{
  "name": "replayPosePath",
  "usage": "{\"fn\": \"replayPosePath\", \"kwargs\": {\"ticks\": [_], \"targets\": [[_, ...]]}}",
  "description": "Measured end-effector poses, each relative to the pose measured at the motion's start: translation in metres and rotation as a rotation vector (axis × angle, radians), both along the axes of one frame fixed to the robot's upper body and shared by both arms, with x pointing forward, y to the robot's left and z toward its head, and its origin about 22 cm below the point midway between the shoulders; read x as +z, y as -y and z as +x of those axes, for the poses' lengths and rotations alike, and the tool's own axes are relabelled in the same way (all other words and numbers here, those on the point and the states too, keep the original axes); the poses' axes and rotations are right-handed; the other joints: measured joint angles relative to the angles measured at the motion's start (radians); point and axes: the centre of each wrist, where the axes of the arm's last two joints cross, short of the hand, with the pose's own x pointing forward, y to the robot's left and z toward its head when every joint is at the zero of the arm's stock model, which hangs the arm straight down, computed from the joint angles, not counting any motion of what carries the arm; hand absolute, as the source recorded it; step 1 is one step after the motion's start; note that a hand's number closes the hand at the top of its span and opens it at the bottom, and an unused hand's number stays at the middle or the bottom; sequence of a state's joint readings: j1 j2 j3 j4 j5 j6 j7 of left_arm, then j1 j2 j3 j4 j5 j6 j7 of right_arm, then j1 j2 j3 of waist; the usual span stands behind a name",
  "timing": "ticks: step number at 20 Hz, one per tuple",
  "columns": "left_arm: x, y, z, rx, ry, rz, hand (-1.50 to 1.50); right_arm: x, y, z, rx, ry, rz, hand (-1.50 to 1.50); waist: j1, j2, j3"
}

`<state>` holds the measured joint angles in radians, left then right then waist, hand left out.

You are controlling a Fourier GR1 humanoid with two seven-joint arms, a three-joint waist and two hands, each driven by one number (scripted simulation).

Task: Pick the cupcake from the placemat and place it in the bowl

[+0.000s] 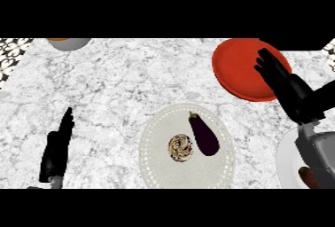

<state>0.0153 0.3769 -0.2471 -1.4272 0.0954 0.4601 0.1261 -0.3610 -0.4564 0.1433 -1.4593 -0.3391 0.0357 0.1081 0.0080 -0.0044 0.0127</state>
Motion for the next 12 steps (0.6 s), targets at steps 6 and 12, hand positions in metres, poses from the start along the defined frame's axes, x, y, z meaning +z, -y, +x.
{"fn": "replayPosePath", "kwargs": {"ticks": [6,12], "targets": [[0.033,0.029,0.023,-0.148,0.163,-0.076,0.00,-0.033,-0.084,-0.030,0.268,-0.055,-0.111,1.50,-0.001,-0.002,-0.012],[0.046,0.046,0.031,-0.231,0.224,-0.163,0.00,-0.055,-0.119,-0.065,0.083,0.146,-0.147,-1.50,-0.043,-0.011,-0.014]]}}
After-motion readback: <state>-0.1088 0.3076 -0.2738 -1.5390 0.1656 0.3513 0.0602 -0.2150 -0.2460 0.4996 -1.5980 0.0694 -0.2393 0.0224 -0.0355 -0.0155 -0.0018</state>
